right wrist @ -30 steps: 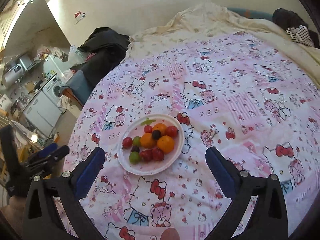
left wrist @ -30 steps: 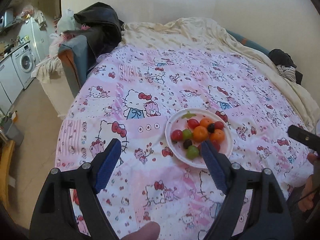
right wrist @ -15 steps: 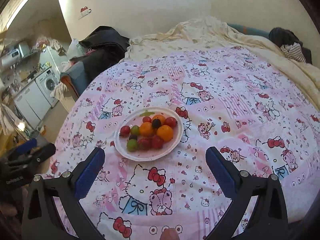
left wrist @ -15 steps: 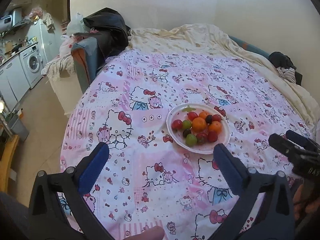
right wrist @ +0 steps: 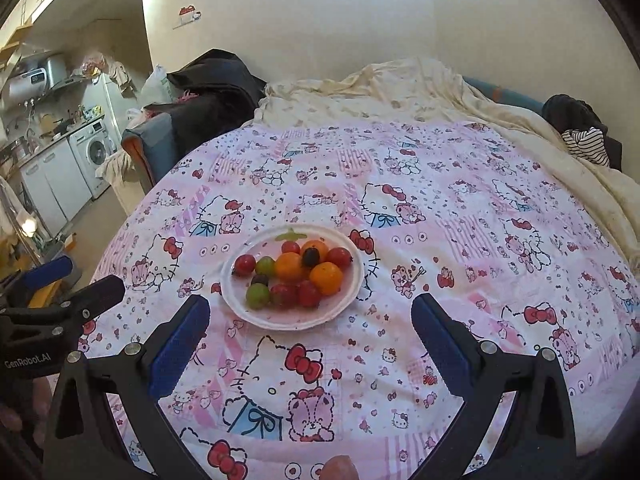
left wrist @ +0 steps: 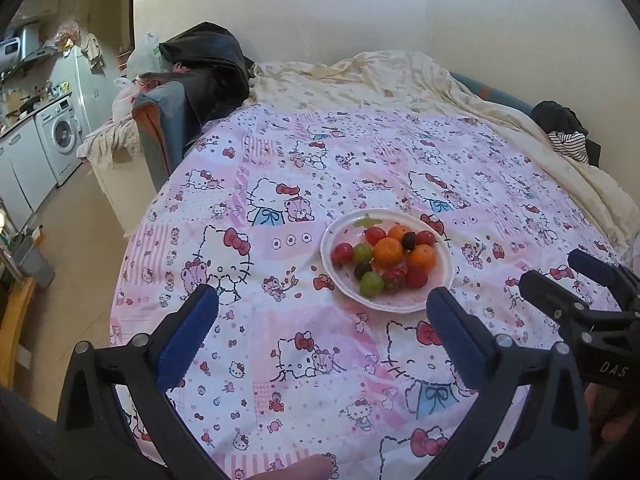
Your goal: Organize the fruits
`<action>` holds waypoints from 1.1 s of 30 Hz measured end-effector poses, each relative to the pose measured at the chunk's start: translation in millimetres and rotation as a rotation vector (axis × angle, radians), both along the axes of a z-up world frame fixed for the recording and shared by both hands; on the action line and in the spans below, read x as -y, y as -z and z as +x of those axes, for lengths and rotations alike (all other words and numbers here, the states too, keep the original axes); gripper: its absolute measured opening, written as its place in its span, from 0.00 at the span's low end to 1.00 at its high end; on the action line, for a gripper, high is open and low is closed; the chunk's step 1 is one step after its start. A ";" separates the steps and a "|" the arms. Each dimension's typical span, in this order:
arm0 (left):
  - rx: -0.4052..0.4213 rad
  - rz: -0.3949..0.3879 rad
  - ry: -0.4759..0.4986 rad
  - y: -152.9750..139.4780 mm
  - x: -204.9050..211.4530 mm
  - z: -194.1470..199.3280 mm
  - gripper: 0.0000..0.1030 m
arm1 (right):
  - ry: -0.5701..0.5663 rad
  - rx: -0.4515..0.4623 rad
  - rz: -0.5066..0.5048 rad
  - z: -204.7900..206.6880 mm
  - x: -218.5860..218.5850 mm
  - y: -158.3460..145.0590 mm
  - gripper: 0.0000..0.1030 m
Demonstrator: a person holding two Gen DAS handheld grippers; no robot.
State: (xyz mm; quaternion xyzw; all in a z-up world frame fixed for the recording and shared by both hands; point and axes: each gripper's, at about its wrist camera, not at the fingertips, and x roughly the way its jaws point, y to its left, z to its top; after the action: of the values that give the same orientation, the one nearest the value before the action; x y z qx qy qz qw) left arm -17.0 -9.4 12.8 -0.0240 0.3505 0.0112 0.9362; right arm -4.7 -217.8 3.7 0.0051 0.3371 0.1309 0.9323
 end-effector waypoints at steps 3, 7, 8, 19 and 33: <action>0.000 -0.002 -0.004 0.0 -0.7 -0.3 1.00 | 0.000 -0.005 0.002 0.0 0.7 -0.2 1.00; 0.000 -0.004 -0.008 0.3 -2.7 -0.6 1.00 | 0.003 -0.005 0.001 0.0 1.8 -0.7 1.00; 0.000 -0.003 -0.009 -0.1 -3.3 -0.7 1.00 | 0.005 -0.006 0.000 0.3 2.1 -0.4 1.00; 0.002 -0.006 -0.010 0.3 -5.4 -1.5 1.00 | 0.010 -0.005 0.006 1.3 4.8 -1.1 1.00; 0.009 -0.013 -0.013 -4.0 -8.0 -1.8 1.00 | 0.011 -0.001 0.009 0.5 4.2 -3.3 1.00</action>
State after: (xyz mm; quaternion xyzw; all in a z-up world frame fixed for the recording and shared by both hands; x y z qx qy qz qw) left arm -18.8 -1.5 16.8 -0.0322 0.3464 0.0151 0.9374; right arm -4.2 -222.0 6.9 0.0113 0.3368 0.1271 0.9329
